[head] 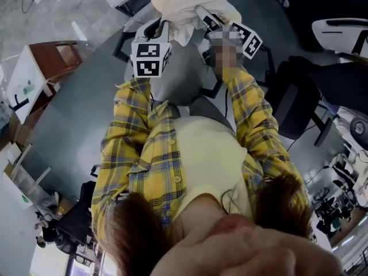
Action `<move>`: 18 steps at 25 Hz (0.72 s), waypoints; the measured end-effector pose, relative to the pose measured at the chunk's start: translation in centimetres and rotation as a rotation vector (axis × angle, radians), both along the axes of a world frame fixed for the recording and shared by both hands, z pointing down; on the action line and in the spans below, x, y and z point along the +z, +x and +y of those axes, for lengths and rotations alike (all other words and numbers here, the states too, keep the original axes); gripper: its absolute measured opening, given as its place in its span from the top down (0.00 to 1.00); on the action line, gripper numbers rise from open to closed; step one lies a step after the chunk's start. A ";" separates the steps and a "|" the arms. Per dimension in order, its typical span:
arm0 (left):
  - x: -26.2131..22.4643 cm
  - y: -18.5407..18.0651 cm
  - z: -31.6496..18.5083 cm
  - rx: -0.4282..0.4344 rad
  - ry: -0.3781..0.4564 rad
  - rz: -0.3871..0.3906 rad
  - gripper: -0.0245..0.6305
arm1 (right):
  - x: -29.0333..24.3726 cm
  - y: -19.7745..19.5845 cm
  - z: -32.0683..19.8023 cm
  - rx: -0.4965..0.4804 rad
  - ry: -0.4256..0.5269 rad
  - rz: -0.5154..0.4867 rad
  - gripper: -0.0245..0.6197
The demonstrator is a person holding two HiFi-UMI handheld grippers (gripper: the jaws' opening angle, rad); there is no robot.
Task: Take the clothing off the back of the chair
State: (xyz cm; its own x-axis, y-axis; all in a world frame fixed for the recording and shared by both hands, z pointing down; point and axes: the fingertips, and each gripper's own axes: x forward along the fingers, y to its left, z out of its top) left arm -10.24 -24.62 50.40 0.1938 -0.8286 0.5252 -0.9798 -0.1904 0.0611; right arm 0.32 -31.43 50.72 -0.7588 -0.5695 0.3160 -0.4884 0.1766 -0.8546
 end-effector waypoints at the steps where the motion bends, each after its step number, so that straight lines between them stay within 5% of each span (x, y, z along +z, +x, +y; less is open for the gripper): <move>1: 0.1 -0.1 0.2 -0.002 -0.002 0.000 0.91 | -0.1 -0.2 -0.4 0.006 -0.003 -0.003 0.54; 10: 0.4 -0.9 1.3 -0.030 -0.017 0.013 0.91 | 1.0 -2.9 -2.8 0.036 -0.098 -0.013 0.55; 13: 0.6 -1.0 1.6 -0.035 -0.016 0.017 0.91 | 1.2 -3.4 -3.2 0.048 -0.076 0.025 0.56; 18: 0.4 -1.4 1.8 -0.040 -0.007 0.024 0.91 | 0.6 -3.5 -3.2 0.038 0.043 0.143 0.72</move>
State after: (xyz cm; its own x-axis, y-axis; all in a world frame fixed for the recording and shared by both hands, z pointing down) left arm -11.60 -22.87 50.84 0.1731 -0.8321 0.5269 -0.9849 -0.1505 0.0858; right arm -3.19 -34.67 51.34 -0.6857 -0.6124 0.3936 -0.6113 0.1908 -0.7681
